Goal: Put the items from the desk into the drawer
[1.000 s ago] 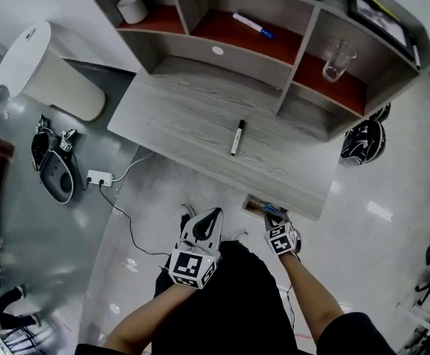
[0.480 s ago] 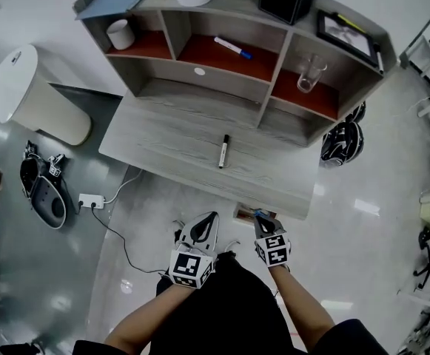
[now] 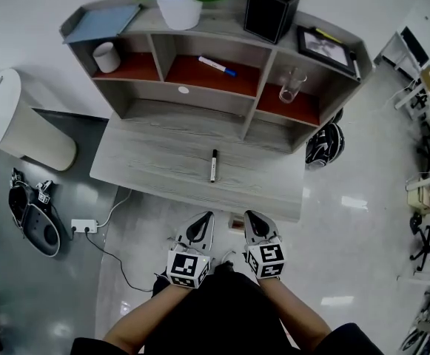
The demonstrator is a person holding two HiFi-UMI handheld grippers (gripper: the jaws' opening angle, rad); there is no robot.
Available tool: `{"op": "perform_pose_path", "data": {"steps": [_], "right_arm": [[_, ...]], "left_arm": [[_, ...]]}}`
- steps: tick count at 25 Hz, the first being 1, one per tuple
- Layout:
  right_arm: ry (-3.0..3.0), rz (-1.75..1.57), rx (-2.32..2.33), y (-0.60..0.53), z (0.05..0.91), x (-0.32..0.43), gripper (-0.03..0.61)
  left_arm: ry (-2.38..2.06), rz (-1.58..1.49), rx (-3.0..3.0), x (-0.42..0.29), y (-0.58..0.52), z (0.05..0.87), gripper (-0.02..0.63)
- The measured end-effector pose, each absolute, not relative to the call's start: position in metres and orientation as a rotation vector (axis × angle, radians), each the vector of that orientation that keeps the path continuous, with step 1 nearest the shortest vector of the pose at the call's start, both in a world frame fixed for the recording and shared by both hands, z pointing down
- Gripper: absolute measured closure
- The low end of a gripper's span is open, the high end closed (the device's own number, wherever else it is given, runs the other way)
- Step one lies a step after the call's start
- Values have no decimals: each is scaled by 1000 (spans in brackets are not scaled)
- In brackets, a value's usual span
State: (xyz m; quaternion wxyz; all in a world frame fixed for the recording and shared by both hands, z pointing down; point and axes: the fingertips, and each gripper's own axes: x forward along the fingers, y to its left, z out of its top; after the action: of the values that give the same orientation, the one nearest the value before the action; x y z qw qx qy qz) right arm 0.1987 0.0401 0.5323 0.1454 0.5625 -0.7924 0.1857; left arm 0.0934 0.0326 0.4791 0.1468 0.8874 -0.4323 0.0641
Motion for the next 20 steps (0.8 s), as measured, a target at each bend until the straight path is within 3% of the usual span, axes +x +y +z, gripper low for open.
{"op": "perform_pose_path", "data": {"steps": [8,20], "right_arm": [[-2315,443,1748,16,478,137,558],[-2223,494,1713,-3,500,58,558]], "left_arm": [[-1157,136,2635,61,4,458,611],[-1056,114,2636,-19,-10,475,609]]}}
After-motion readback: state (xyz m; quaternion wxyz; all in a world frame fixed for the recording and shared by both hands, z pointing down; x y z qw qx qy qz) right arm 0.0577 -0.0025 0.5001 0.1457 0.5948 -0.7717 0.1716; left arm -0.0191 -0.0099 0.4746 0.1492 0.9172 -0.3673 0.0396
